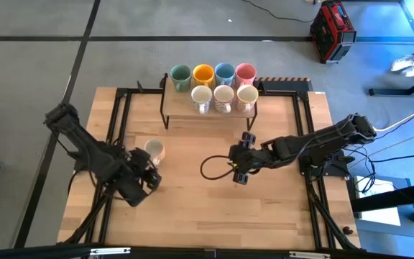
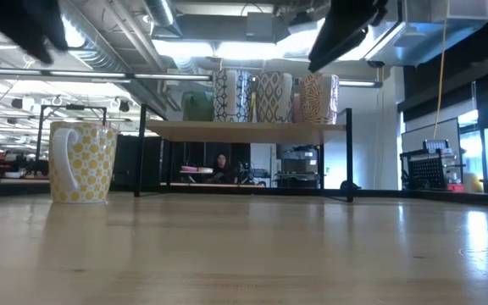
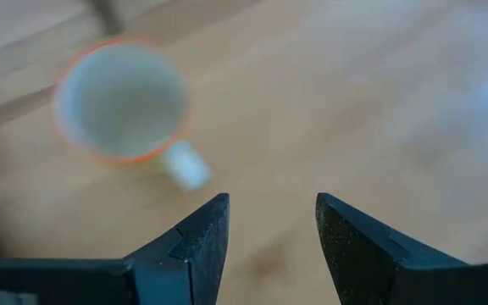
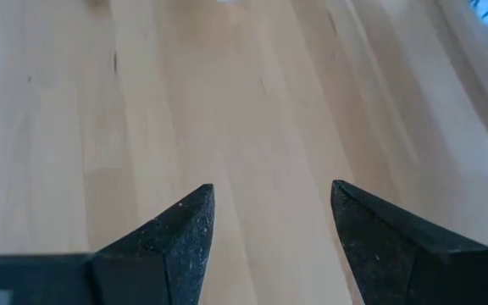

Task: Place coffee mugs
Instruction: Put the yellow patterned mug on the shelf

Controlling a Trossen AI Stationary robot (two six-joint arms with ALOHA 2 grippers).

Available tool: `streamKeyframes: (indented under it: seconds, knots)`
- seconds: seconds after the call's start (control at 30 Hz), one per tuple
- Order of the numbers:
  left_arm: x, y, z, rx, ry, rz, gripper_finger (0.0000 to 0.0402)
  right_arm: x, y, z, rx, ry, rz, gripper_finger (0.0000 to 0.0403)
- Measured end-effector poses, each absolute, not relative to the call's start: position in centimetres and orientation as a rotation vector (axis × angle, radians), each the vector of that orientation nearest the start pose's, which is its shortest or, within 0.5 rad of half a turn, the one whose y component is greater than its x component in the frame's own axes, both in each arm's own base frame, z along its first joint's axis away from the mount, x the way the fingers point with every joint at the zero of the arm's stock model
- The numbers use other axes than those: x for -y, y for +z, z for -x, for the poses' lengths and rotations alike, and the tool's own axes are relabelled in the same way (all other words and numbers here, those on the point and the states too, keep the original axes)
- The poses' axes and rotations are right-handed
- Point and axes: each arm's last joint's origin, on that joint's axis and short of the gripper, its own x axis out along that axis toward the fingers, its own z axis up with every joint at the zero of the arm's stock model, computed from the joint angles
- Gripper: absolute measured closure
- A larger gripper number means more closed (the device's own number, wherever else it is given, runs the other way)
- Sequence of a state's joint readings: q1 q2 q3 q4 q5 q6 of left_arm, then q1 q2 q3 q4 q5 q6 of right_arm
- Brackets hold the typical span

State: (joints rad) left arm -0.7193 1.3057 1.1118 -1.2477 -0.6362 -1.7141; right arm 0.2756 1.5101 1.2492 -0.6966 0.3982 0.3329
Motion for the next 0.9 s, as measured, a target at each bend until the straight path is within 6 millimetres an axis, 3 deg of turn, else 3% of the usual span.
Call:
streamKeyframes:
  seconds: [0.2,0.37,0.5,0.63,0.9]
  knots:
    - [13.0,25.8,-17.5,-0.747,1.069,0.662,0.0230,-7.5,27.5,-30.1,-0.897,-0.206,0.010,0.0175]
    - [13.0,23.8,-18.3,-0.661,1.156,0.662,0.0230,-7.5,27.5,-30.2,-0.891,-0.192,0.033,0.0175]
    - [12.5,21.6,-18.0,-0.670,1.173,0.760,0.0230,-7.5,27.5,-30.2,-0.884,-0.191,0.031,0.0175]
    - [11.5,21.1,-16.9,-0.624,1.159,0.893,0.0230,-7.5,27.5,-30.2,-0.889,-0.191,0.033,0.0175]
    - [10.5,19.5,-16.2,-0.560,1.112,0.966,0.0230,-7.5,27.5,-30.2,-0.885,-0.191,0.032,0.0175]
